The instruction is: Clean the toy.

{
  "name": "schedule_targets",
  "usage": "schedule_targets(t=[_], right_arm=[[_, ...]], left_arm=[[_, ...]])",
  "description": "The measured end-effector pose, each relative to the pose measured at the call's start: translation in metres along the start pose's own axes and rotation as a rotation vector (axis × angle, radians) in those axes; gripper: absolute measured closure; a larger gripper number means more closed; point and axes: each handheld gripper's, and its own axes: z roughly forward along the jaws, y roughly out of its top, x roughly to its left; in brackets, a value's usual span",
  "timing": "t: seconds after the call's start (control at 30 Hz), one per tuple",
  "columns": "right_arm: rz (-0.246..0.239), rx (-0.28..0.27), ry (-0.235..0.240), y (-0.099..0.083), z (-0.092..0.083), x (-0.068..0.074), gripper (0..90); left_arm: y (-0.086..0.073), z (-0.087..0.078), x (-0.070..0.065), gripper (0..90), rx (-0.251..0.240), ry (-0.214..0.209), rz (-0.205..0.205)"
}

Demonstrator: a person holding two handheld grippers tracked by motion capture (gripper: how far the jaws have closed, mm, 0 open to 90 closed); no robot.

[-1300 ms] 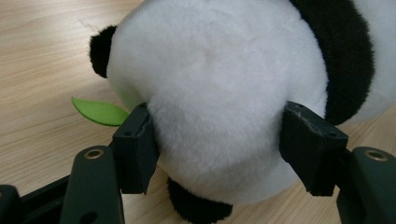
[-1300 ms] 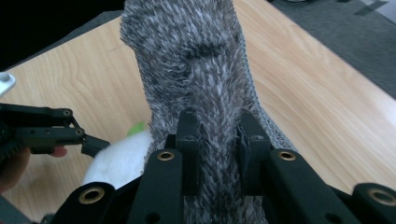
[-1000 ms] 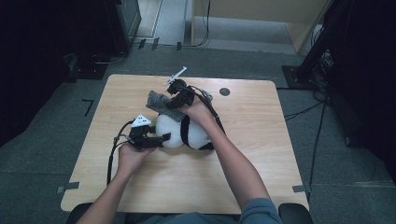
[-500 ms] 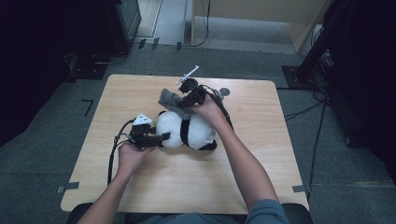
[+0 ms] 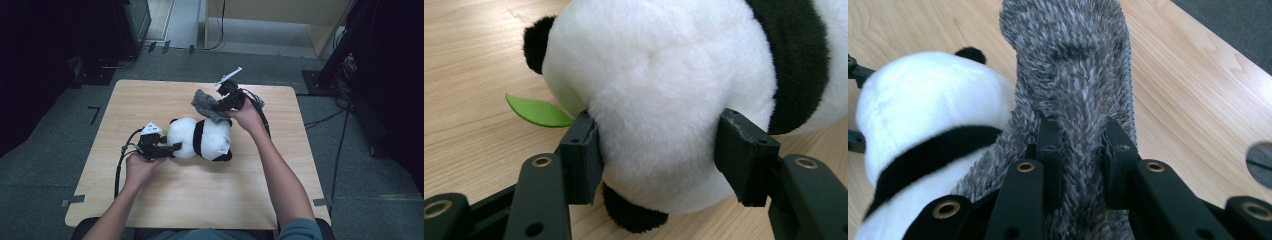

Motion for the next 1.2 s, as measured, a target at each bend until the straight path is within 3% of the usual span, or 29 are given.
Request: schedule_targets(t=[0.43, 0.57, 0.83, 1.2], right_arm=[[0.045, 0.064, -0.065, -0.033, -0.011, -0.03, 75.8], [0.068, 0.03, -0.062, -0.034, -0.019, -0.033, 76.0], [-0.003, -0.044, -0.028, -0.002, -0.028, -0.008, 76.0], [-0.077, -0.049, 0.076, 0.044, 0.01, 0.039, 76.0]], left_arm=[[-0.001, 0.001, 0.002, 34.8, -0.014, -0.005, -0.008], [-0.002, 0.001, 0.002, 32.2, -0.019, -0.013, -0.009], [-0.002, 0.002, 0.003, 29.1, -0.034, -0.018, -0.01], [-0.002, 0.002, 0.004, 28.5, -0.039, -0.021, -0.009]])
